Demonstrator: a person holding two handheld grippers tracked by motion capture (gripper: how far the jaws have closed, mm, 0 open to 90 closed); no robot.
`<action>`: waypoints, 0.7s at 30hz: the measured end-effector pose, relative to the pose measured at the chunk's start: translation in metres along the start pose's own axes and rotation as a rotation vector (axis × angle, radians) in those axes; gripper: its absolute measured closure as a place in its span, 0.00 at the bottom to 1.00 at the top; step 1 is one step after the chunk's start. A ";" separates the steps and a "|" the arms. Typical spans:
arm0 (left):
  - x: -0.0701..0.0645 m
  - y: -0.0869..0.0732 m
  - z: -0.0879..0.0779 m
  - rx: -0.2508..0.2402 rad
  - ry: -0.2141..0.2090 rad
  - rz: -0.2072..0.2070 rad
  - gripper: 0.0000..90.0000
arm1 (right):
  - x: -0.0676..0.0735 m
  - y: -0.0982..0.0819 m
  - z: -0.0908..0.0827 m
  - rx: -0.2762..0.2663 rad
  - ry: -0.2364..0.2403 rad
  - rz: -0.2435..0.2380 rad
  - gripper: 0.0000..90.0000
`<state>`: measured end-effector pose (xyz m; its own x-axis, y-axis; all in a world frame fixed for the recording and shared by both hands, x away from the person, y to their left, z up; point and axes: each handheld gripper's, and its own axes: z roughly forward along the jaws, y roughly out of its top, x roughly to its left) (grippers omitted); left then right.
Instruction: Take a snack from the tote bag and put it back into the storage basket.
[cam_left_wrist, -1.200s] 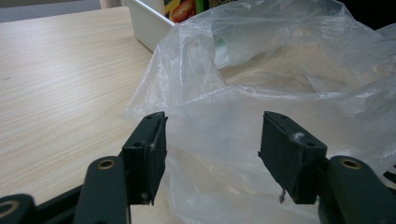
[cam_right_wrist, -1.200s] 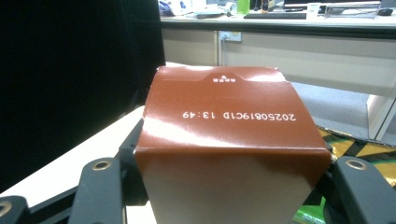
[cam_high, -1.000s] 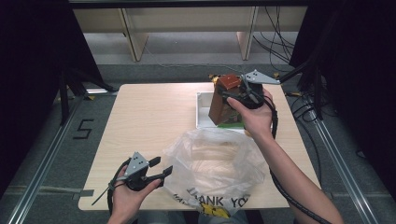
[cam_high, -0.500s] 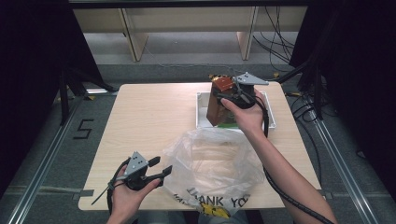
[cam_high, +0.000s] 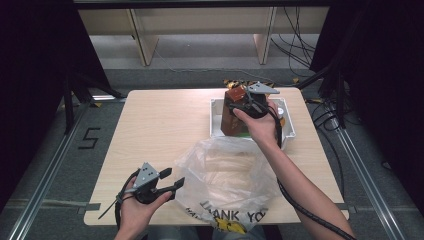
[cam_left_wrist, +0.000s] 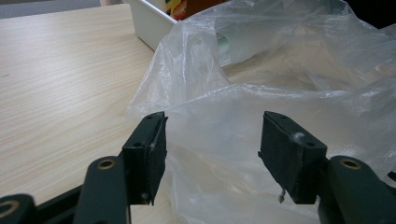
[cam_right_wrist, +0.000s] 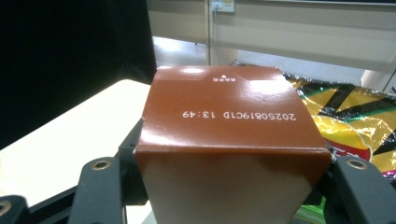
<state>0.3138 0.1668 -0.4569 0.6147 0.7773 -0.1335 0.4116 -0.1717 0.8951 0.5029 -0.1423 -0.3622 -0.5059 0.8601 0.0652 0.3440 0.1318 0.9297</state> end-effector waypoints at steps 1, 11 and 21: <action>0.000 0.000 0.000 0.001 0.002 -0.001 0.45 | 0.000 -0.001 0.000 0.006 -0.001 -0.001 0.43; 0.000 0.000 0.000 0.000 0.005 0.001 0.45 | 0.000 -0.010 0.011 0.026 -0.002 0.009 0.43; 0.001 0.000 0.000 0.001 0.003 0.004 0.45 | 0.001 -0.017 0.016 0.025 -0.006 0.003 0.43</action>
<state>0.3144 0.1676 -0.4571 0.6141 0.7787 -0.1283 0.4097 -0.1756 0.8952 0.5095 -0.1354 -0.3835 -0.5000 0.8635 0.0657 0.3654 0.1416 0.9200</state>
